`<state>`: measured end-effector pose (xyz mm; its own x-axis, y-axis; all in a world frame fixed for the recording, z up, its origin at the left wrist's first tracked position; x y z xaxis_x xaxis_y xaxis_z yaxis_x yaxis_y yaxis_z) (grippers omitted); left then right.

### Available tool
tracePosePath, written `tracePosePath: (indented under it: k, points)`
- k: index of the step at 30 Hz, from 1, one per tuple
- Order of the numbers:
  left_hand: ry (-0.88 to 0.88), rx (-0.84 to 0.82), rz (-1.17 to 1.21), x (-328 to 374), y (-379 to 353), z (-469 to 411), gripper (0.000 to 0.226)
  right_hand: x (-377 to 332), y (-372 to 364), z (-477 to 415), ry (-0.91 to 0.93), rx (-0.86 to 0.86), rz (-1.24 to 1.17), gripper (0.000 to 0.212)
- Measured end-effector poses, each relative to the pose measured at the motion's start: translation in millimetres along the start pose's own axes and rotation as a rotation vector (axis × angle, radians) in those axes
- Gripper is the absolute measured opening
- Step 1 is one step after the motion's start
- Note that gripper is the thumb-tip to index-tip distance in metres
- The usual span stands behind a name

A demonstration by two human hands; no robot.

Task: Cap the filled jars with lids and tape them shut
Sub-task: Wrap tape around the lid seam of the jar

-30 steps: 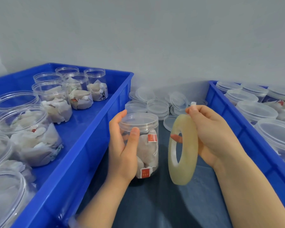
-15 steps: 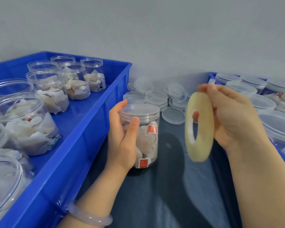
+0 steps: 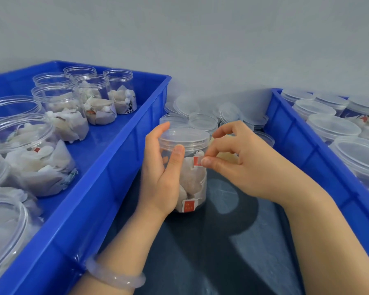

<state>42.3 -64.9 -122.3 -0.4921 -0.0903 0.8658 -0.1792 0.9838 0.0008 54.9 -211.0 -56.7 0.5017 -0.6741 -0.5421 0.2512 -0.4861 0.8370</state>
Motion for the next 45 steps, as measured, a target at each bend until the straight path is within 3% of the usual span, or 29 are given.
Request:
tracePosePath:
  k: [8,22,30,34,37,42,45]
  points:
    - [0.0,-0.072,-0.087,3,-3,4,0.047,-1,5,0,-0.055,-0.008,-0.022,0.02]
    - [-0.034,-0.038,-0.123,6,-2,5,0.036,1,7,-1,-0.108,0.127,0.015,0.021]
    - [0.084,0.04,-0.123,4,3,1,0.06,0,1,-4,-0.113,0.148,0.017,0.018]
    - [0.087,0.022,-0.134,3,7,-2,0.06,6,0,-3,-0.138,0.176,-0.09,0.04]
    - [0.078,-0.023,-0.101,3,7,-4,0.06,11,0,-3,-0.192,0.105,-0.092,0.051]
    - [0.09,-0.029,-0.159,6,8,-7,0.058,17,-1,1,-0.346,0.016,-0.082,0.101]
    - [0.096,-0.054,-0.138,8,8,-6,0.057,18,-8,0,-0.427,-0.119,-0.174,0.107]
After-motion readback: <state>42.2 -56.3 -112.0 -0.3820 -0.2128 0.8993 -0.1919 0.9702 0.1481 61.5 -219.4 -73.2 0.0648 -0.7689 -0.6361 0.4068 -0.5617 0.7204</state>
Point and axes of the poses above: each hand's wrist, its own z-axis away from the middle knuckle, its own y-axis out of the back of the hand, x = y × z, the point moved 3 cm from there along -z, towards the middle knuckle, and after that the axes turned 8 degrees about -x, right-handed, at the moved point
